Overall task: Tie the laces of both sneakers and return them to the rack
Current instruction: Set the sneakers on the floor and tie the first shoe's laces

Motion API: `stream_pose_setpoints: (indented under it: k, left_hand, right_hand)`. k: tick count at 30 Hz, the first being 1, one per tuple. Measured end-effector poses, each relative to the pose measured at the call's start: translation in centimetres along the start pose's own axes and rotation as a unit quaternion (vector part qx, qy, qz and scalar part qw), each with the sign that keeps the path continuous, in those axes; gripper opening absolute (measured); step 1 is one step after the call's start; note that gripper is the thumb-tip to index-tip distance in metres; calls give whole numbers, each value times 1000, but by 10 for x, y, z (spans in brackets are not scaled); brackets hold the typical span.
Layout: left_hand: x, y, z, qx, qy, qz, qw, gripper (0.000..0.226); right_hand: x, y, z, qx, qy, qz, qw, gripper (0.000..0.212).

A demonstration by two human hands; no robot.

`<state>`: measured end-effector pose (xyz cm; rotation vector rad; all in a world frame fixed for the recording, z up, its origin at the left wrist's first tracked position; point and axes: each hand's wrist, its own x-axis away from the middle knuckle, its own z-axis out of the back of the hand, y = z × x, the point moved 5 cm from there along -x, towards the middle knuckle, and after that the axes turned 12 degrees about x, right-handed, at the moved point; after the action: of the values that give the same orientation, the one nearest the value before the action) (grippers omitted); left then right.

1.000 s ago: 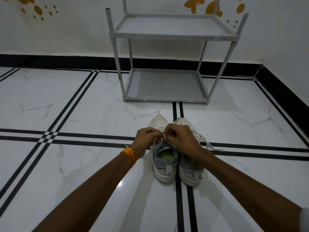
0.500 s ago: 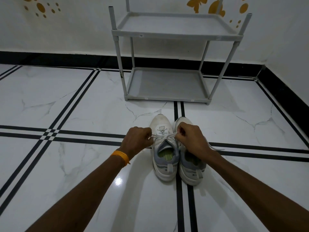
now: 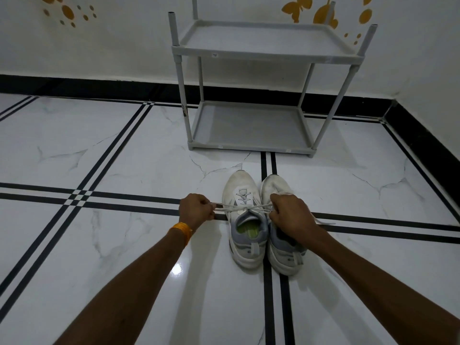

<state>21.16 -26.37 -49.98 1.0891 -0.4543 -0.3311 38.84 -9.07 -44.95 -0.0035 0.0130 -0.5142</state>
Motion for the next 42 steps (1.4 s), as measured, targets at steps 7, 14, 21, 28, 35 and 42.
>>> stream_pose_setpoints:
  k: [7,14,21,28,35,42]
  left_hand:
    - [4,-16,1,68,53,51,995,19]
    - [5,-21,2,62,71,50,994,15]
    - [9,-6,3,5,78,-9,997,19]
    - [15,33,-6,60,-101,-10,993,55]
    - [26,41,-48,-173,-118,-231,950,21]
    - [2,0,-6,172,23,60,983,22]
  right_hand:
    - [0,3,-5,8,25,-20,999,9]
    - [5,3,-6,-6,35,-13,999,12]
    - [8,3,-3,-37,13,-28,999,8]
    - [12,-8,12,-146,36,-44,988,52]
    - [5,-40,-4,37,-6,43,998,15]
    - [-1,-6,-6,-142,-20,-20,990,23]
